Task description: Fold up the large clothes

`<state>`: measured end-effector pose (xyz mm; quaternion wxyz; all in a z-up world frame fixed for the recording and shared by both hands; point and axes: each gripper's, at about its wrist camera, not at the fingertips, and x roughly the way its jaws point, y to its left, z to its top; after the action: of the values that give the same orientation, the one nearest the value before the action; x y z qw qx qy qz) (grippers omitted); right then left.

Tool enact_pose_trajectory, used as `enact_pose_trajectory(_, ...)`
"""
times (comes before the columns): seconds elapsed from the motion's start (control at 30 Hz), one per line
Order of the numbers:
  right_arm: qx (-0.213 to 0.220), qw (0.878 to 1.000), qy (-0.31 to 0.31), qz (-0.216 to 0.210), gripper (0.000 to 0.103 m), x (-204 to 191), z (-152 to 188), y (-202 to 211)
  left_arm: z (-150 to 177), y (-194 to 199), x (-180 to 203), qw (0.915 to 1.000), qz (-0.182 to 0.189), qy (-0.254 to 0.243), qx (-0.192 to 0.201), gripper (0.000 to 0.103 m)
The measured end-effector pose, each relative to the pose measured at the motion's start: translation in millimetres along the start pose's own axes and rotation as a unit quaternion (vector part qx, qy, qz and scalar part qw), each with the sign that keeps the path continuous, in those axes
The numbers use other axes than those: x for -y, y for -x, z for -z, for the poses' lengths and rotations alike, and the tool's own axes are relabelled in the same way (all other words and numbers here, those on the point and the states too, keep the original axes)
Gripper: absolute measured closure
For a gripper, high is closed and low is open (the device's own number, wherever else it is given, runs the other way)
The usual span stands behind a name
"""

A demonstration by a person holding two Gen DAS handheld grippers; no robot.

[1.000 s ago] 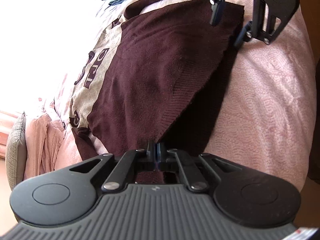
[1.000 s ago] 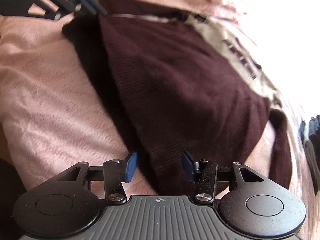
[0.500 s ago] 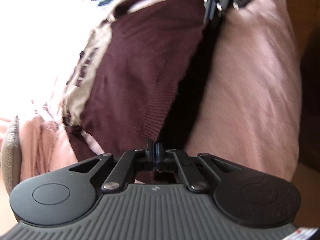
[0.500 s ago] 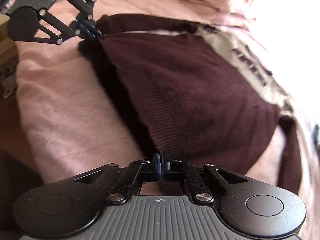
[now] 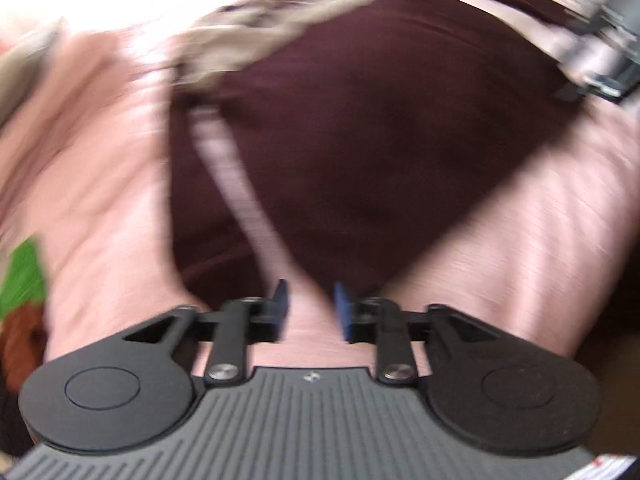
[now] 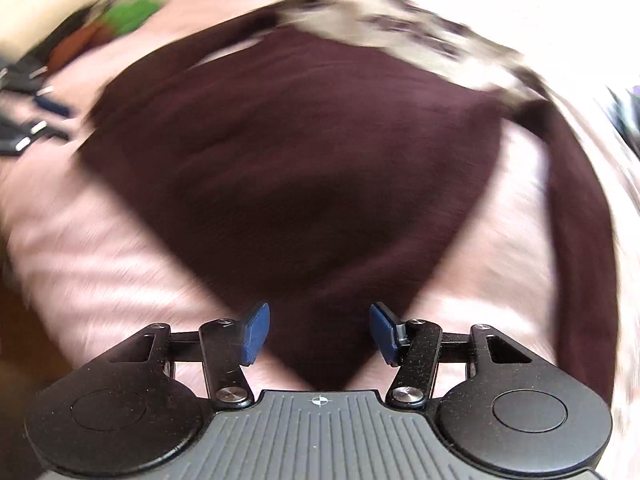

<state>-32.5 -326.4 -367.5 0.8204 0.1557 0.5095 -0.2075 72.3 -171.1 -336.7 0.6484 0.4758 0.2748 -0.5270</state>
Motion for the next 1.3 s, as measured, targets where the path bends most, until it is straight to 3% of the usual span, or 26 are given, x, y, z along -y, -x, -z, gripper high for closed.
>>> enact_pose_trajectory(0.03, 0.0, 0.999, -0.035, 0.004, 0.05, 11.6, -3.5, -1.8, 0.2, -7.3, -1.6, 0.9991, -0.037, -0.023, 0.001, 0.069)
enact_pose_trajectory(0.1, -0.009, 0.994, -0.104, 0.011, 0.05, 30.1, -13.3, -8.9, 2.4, -30.0, 8.7, 0.9898, -0.075, -0.12, -0.012, 0.061)
enact_pose_trajectory(0.2, -0.002, 0.979, -0.206, 0.007, 0.05, 56.2, -25.9, -14.6, 12.0, -64.9, 21.3, 0.9779, -0.08, -0.192, -0.015, 0.057)
enact_pose_trajectory(0.23, 0.0, 0.972, -0.233, 0.007, 0.05, 61.3, -22.1, -11.5, 13.1, -71.7, 21.9, 0.9765, -0.081, -0.2, -0.009, 0.061)
enact_pose_trajectory(0.27, 0.001, 0.968, -0.252, 0.009, 0.05, 66.3, -25.0, -12.0, 11.7, -73.8, 17.7, 0.9769, -0.078, -0.199, -0.003, 0.084)
enact_pose_trajectory(0.3, 0.002, 0.964, -0.266, 0.013, 0.05, 70.2, -26.8, -9.8, 8.9, -74.2, 7.0, 0.9802, -0.083, -0.18, -0.002, 0.095)
enact_pose_trajectory(0.37, 0.007, 0.961, -0.276, 0.027, 0.05, 77.4, -31.7, -5.8, -4.3, -61.9, -36.6, 0.9924, -0.092, -0.081, 0.015, 0.094)
enact_pose_trajectory(0.4, 0.009, 0.959, -0.28, 0.037, 0.05, 84.0, -31.8, -4.6, -10.6, -54.2, -66.7, 0.9935, -0.109, -0.023, 0.023, 0.094)
enact_pose_trajectory(0.47, 0.011, 0.956, -0.287, 0.057, 0.05, 95.3, -40.5, -6.3, -16.6, -43.3, -137.3, 0.9854, -0.144, 0.087, 0.023, 0.095)
enact_pose_trajectory(0.53, 0.014, 0.95, -0.306, 0.064, 0.05, 101.7, -44.2, -6.3, -13.5, -38.0, -210.7, 0.9634, -0.186, 0.191, 0.026, 0.095)
enact_pose_trajectory(0.6, 0.019, 0.939, -0.335, 0.068, 0.05, 114.5, -51.9, -12.6, -7.9, -45.7, -272.9, 0.9412, -0.216, 0.26, 0.016, 0.096)
enact_pose_trajectory(0.67, 0.019, 0.93, -0.363, 0.062, 0.05, 120.4, -56.2, -17.9, 0.3, -67.8, -324.1, 0.9224, -0.197, 0.332, -0.008, 0.096)
enact_pose_trajectory(0.73, 0.016, 0.924, -0.378, 0.063, 0.05, 125.3, -63.4, -26.9, 11.0, -100.8, -360.8, 0.9021, -0.153, 0.402, -0.036, 0.095)
enact_pose_trajectory(0.8, 0.007, 0.922, -0.381, 0.064, 0.05, 128.8, -68.2, -35.1, 19.5, -136.9, -374.6, 0.8941, -0.143, 0.418, -0.072, 0.094)
enact_pose_trajectory(0.83, 0.005, 0.922, -0.381, 0.068, 0.05, 129.1, -68.4, -36.6, 21.5, -157.4, -375.5, 0.8965, -0.14, 0.408, -0.1, 0.092)
enact_pose_trajectory(0.93, -0.003, 0.924, -0.378, 0.062, 0.05, 131.6, -64.9, -35.8, 27.4, -196.5, -365.0, 0.9079, -0.184, 0.34, -0.162, 0.076)
enact_pose_trajectory(0.97, -0.006, 0.923, -0.379, 0.058, 0.05, 133.6, -61.6, -32.5, 30.0, -197.6, -362.6, 0.9055, -0.193, 0.337, -0.17, 0.074)
enact_pose_trajectory(1.07, -0.009, 0.918, -0.393, 0.056, 0.049, 140.9, -38.1, -13.3, 43.8, -185.7, -366.0, 0.8842, -0.188, 0.388, -0.178, 0.074)
enact_pose_trajectory(1.2, -0.007, 0.887, -0.451, 0.096, 0.048, 150.7, 23.0, 29.4, 45.9, -155.4, -344.6, 0.8577, -0.182, 0.443, -0.187, 0.075)
enact_pose_trajectory(1.3, -0.004, 0.856, -0.501, 0.127, 0.048, 161.6, 72.5, 58.4, 27.4, -131.3, -296.3, 0.8626, -0.136, 0.457, -0.168, 0.074)
